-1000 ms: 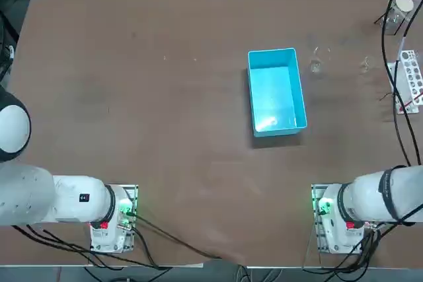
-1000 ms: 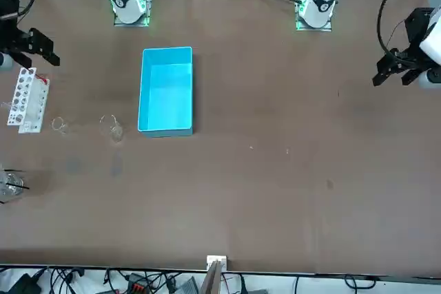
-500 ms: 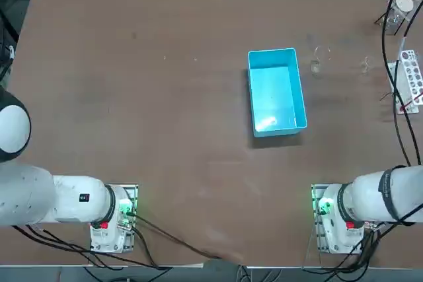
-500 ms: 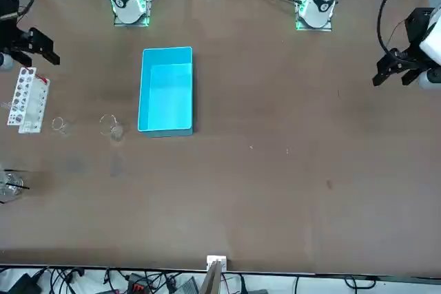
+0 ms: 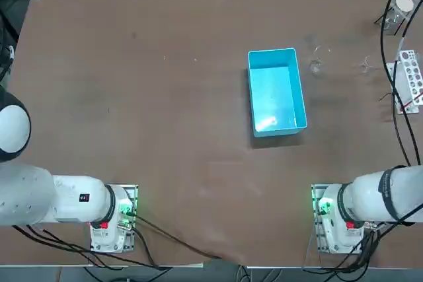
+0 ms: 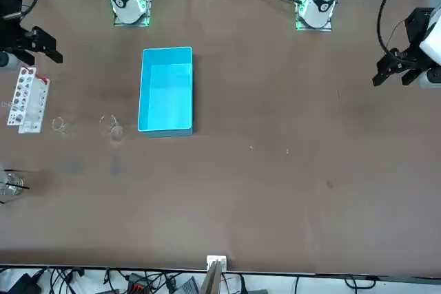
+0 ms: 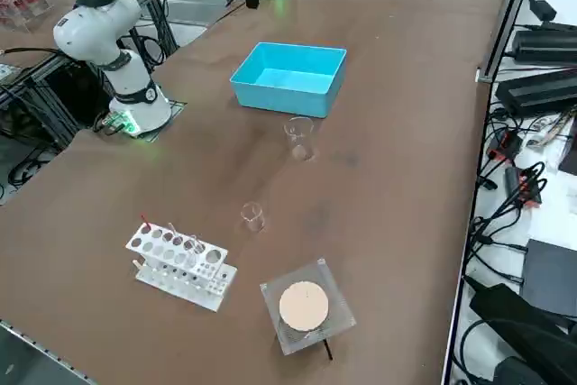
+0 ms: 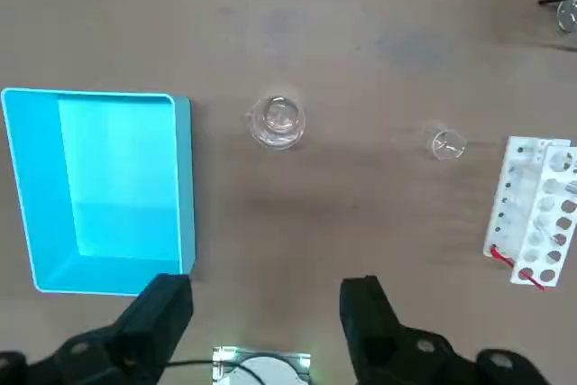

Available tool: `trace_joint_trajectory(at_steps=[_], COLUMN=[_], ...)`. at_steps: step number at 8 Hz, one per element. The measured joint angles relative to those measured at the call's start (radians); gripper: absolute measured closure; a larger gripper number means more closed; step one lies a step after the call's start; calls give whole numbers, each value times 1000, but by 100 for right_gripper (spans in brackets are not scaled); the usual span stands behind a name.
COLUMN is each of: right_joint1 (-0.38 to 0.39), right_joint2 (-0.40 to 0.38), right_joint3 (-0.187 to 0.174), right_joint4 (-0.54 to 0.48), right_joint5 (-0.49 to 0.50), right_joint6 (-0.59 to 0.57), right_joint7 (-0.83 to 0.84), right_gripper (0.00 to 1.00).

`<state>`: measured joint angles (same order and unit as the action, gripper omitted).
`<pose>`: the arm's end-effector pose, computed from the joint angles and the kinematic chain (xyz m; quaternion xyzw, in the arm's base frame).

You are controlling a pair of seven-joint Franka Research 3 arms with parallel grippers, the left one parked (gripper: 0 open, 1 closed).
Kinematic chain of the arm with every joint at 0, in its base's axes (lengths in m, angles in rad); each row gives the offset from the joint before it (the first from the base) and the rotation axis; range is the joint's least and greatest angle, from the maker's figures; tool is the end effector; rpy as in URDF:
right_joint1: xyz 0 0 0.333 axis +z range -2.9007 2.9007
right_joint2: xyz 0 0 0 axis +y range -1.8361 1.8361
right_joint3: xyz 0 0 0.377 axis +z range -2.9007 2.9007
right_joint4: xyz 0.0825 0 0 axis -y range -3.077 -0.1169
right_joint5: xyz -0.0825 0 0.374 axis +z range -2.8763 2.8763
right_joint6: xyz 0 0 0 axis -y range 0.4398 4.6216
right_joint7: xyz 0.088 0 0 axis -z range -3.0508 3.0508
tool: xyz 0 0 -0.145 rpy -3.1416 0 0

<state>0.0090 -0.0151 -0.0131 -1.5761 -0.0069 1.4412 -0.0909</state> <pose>0.5200 -0.0033 0.6429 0.9973 0.0431 -0.0600 0.0005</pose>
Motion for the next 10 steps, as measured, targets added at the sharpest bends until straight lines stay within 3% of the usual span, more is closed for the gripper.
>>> trace_joint_trajectory(at_steps=[2, 4, 6, 8, 10], right_joint1=[0, -13, -66, -81, -76], right_joint2=[13, 33, 66, 100, 111], right_joint3=[0, -9, -22, -25, -17], right_joint4=[0, 0, -1, -3, -57], right_joint5=[-1, -3, -13, -97, -230], right_joint6=[-11, -98, -163, -163, -88], right_joint7=[0, 8, 78, 279, 543], right_gripper=[0, 0, 0, 0, 0])
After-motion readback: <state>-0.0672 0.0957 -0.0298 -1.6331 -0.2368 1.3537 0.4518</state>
